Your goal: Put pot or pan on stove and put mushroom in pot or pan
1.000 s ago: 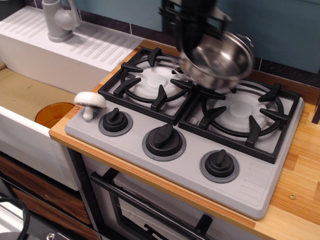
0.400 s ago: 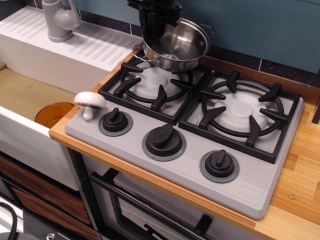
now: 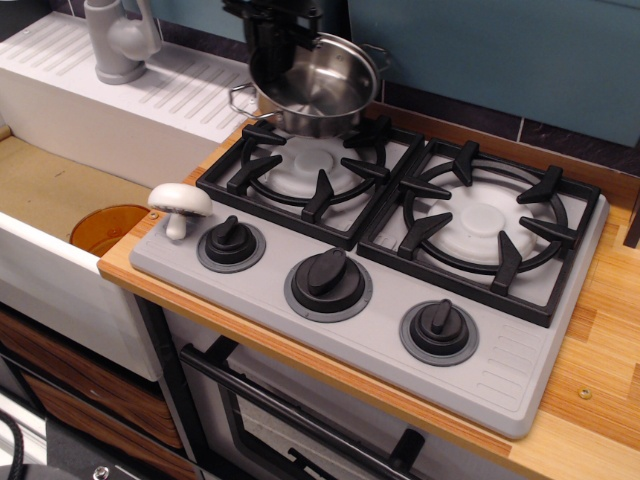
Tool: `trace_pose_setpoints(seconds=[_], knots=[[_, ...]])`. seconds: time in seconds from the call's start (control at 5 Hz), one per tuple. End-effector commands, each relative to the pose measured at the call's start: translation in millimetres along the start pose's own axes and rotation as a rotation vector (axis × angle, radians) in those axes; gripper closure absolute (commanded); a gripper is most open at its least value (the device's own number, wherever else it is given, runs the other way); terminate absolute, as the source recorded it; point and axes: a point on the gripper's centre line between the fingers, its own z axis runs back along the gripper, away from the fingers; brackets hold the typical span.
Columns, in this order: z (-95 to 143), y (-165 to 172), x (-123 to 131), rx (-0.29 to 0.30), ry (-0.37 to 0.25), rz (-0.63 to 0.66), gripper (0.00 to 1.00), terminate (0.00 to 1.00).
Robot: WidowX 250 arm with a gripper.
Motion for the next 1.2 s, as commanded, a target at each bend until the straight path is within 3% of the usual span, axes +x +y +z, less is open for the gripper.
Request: trace_pose_setpoints(seconds=[0.0, 0.6, 1.0], knots=[[14, 6, 0, 0.051, -0.056, 0.002, 0.00, 0.00], [24, -17, 13, 0.050, -0.055, 0.041, 0.00, 0.00], [69, -24, 10, 0.066, 0.004, 0.038, 0.00, 0.00]])
